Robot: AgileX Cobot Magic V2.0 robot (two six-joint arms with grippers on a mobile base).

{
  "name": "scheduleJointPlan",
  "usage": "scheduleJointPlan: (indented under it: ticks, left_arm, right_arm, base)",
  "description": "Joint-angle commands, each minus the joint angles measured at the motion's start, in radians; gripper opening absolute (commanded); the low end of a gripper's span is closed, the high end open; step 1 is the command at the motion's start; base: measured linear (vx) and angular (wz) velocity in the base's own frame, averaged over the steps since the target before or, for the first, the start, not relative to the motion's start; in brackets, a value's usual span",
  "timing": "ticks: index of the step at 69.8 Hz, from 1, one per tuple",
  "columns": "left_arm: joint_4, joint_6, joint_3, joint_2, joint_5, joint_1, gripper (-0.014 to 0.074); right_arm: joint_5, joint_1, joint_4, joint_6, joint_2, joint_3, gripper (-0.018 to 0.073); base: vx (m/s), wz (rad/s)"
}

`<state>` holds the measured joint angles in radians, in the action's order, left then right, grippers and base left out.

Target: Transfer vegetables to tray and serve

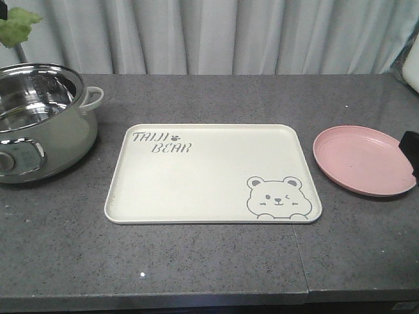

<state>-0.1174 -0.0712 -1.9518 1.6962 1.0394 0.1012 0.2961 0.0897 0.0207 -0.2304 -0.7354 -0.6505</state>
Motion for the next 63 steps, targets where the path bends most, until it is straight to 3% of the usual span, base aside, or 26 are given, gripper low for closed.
scheduleJointPlan:
  ticks: [1,11,19,31,44,53,63]
  left_arm:
    - [-0.113,-0.037,-0.029,-0.071,-0.054,-0.005,-0.0007]
    - [-0.262,-0.105,-0.029,-0.079,-0.053,-0.048,-0.0007]
    - [-0.335,-0.127,-0.029,-0.079,-0.066,-0.099,-0.0007]
    - [-0.351,-0.128,-0.029,-0.079,-0.091,-0.177,-0.0007]
    - [-0.352,-0.151,-0.029,-0.063,-0.093,-0.249,-0.0007]
    - [-0.352,-0.151,-0.029,-0.048,-0.09,-0.302,-0.0007]
    - [-0.352,-0.173,-0.029,-0.035,-0.101,-0.364,-0.0007]
  right_arm:
    - [-0.131,0.001,-0.041,0.017,-0.025,-0.034,0.0554]
    - [-0.179,0.001,-0.148,0.079,-0.099,-0.085,0.0542]
    - [-0.182,0.001,-0.245,0.166,-0.174,-0.173,0.0538]
    - [-0.164,0.007,-0.415,0.323,-0.297,-0.35,0.0538]
    - [-0.048,0.105,-0.641,0.557,-0.461,-0.575,0.0538]
    - [0.055,0.148,-0.881,0.742,-0.57,-0.694,0.0538]
    - [0.161,0.148,-1.267,1.013,-0.647,-0.736,0.0538]
  base:
    - [0.0,0.0]
    - [0.0,0.0]
    - [0.0,0.0]
    - [0.0,0.0]
    - [0.0,0.0]
    - [0.0,0.0]
    - [0.0,0.0]
